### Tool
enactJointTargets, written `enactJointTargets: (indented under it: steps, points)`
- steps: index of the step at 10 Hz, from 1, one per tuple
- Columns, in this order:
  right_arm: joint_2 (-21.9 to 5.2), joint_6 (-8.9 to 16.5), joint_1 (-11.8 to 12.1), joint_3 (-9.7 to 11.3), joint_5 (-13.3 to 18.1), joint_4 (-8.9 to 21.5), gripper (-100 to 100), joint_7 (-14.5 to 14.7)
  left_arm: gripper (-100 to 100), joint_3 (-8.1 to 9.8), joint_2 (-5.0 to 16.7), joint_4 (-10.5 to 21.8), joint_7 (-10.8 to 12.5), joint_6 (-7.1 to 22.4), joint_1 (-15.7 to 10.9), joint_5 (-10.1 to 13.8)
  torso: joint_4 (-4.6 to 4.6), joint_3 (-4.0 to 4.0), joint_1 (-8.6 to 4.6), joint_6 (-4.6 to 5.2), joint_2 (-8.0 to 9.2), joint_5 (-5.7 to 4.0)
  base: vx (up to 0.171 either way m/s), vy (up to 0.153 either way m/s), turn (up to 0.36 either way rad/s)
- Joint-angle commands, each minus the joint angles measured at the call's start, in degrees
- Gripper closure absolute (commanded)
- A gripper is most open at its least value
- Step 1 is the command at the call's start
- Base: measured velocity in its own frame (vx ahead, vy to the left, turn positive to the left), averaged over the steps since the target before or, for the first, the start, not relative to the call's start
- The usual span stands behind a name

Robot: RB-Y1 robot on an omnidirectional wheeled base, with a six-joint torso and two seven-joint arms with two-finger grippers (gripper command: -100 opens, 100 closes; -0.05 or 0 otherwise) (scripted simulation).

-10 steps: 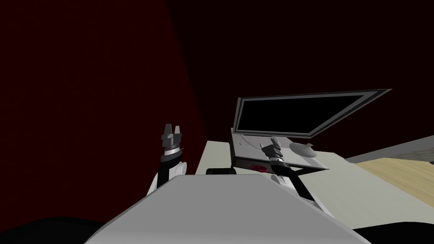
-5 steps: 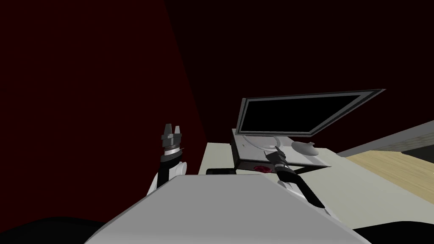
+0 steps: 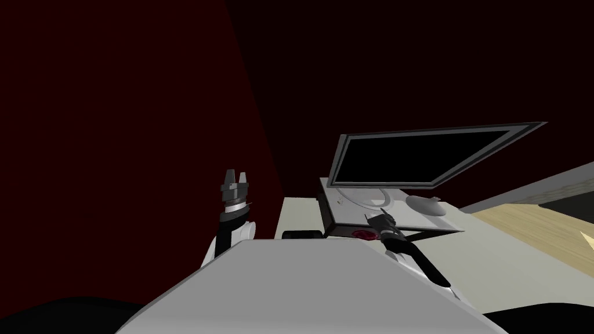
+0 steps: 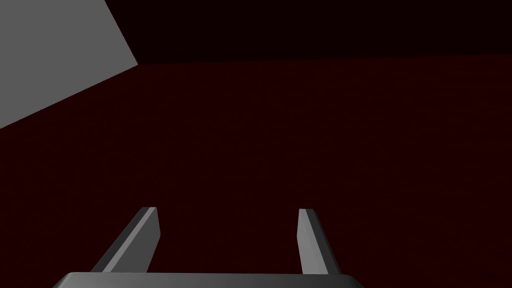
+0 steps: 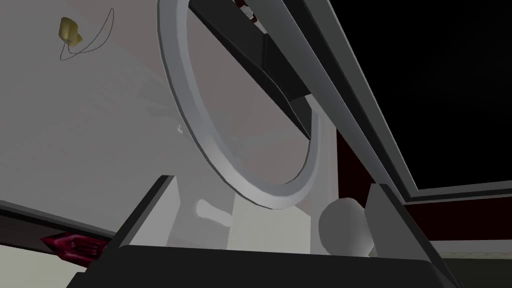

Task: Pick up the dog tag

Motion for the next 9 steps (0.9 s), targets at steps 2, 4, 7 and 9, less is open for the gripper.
enactJointTargets:
  steps: [2,4,7,9]
  points:
    - [-0.34,4.90,0.89,-1.29,-1.44,1.53,-100,-2.09,0,0.00,0.00,0.00,0.00,0.00,0.00,0.00,0.00,-0.01,0.00,0.01,-0.03,-0.01,0.109,0.107,-0.065]
    - [-0.53,8.34,1.09,-2.38,-2.53,3.35,-100,-3.75,0,0.00,0.00,0.00,0.00,0.00,0.00,0.00,0.00,-0.01,-0.07,0.02,-0.03,-0.02,0.120,0.100,-0.067]
    - [-0.86,13.99,1.29,-4.42,-4.62,6.95,-100,-6.95,0,0.00,0.00,0.00,0.00,0.00,0.00,0.00,-0.01,-0.02,-0.19,-0.01,-0.04,-0.03,0.134,0.084,-0.051]
    - [-1.02,17.52,1.29,-5.37,-5.61,8.71,-100,-8.48,0,0.01,0.01,0.00,0.00,0.00,0.00,0.00,-0.03,-0.08,-0.26,-0.01,-0.12,-0.05,0.133,0.076,-0.051]
